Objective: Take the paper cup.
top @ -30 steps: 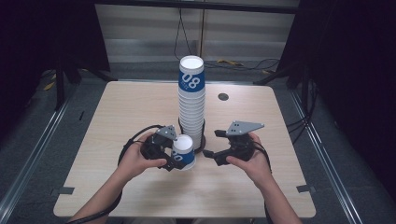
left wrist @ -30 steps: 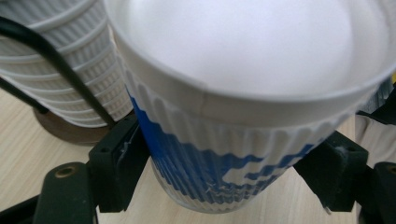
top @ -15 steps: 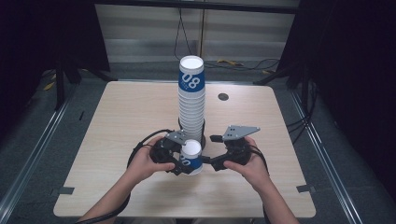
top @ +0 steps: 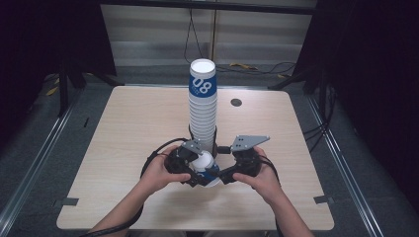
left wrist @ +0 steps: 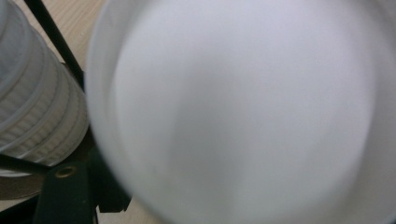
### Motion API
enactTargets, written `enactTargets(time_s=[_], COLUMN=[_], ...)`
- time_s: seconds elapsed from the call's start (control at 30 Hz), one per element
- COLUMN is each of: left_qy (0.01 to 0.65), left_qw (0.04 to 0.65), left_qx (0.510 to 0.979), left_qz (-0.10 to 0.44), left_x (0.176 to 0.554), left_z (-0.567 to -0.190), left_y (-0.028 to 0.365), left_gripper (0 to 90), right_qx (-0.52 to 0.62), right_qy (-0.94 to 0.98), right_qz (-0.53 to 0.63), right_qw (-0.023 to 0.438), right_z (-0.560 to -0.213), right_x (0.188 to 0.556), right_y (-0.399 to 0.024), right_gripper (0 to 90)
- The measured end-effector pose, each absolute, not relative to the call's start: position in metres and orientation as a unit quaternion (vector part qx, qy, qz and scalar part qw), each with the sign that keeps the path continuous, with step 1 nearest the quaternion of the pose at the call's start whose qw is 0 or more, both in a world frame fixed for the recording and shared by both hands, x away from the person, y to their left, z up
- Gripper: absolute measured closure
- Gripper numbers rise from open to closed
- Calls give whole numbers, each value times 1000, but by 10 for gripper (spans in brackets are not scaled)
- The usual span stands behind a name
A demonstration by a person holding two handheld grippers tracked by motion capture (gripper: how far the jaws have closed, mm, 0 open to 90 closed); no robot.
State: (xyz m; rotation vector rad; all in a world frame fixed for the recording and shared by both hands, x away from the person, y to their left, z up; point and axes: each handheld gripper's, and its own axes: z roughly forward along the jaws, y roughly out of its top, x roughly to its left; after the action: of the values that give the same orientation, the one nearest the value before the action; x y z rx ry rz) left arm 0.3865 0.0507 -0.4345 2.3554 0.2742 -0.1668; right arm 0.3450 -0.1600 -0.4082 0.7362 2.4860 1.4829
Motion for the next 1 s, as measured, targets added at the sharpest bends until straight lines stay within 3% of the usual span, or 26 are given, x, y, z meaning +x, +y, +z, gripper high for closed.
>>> enactTargets(time_s=[1.0], left_qy=[118], left_qw=[373], left_qx=[918], left_qz=[-61], left_x=[392], left_z=[-428], left_y=[57], left_gripper=[228], right_qx=[265], right_qy=[831], right_qz=[480], right_qw=[90], right_z=[-416], right_x=[347], right_y=[-177], right_gripper=[161])
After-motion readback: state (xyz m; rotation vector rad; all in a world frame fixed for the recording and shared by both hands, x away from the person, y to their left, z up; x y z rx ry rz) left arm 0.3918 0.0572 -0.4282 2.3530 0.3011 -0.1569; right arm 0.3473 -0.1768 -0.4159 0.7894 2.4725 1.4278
